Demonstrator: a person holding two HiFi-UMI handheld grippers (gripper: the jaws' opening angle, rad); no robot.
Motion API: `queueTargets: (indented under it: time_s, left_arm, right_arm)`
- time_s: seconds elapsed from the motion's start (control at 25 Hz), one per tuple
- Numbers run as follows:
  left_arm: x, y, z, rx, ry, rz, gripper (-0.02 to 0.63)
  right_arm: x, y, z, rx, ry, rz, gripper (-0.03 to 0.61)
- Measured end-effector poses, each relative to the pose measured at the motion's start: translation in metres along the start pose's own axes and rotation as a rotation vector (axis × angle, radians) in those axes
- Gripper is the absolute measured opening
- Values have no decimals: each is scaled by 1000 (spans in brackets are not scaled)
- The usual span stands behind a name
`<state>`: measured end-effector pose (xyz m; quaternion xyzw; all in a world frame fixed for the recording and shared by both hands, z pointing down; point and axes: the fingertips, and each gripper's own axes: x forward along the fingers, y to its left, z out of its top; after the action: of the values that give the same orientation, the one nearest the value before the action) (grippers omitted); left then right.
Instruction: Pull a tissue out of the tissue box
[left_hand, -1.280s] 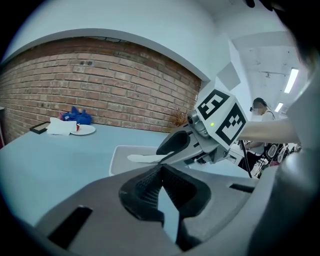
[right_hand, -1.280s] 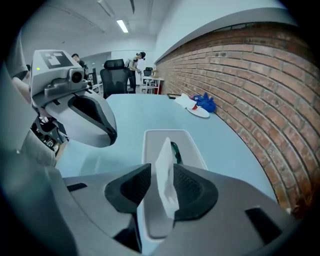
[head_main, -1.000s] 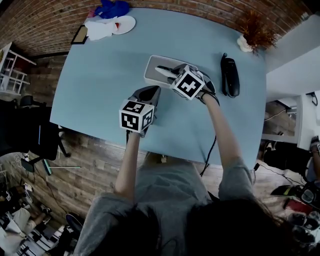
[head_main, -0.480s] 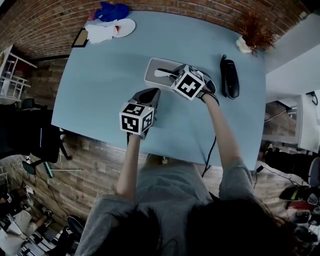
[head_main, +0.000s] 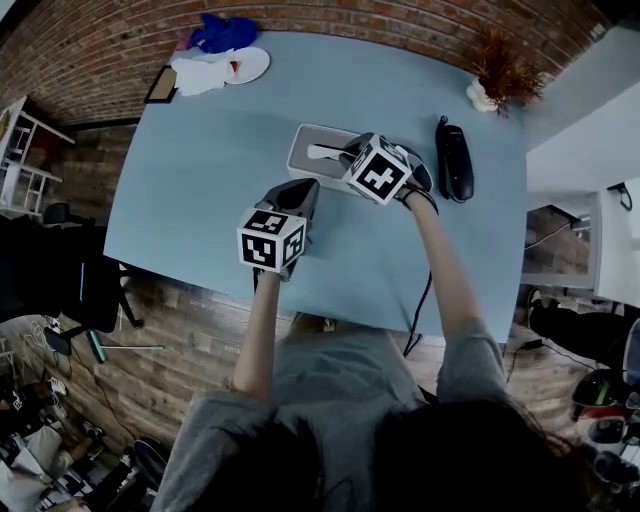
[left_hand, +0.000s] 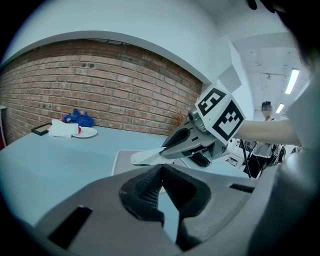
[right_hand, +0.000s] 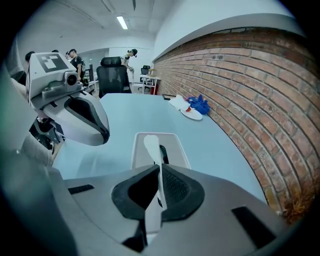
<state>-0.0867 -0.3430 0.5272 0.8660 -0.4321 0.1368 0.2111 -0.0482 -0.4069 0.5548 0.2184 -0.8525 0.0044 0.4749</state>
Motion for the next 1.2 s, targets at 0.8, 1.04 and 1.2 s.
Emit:
queueTargets:
  time_s: [0.8,1.04,1.2]
  left_arm:
    - [-10,-14,37,45,-82,-25,3]
    - [-20,-20,51,64,-117,-35,3]
    - [-28,-23,57,79,-138,-40,3]
  right_arm:
    - [-53,-8,34,29,-137,-67,2]
    - [-67,-6,36,27,-153,-100,2]
    - [-80,-6,40,39,-189,-132,2]
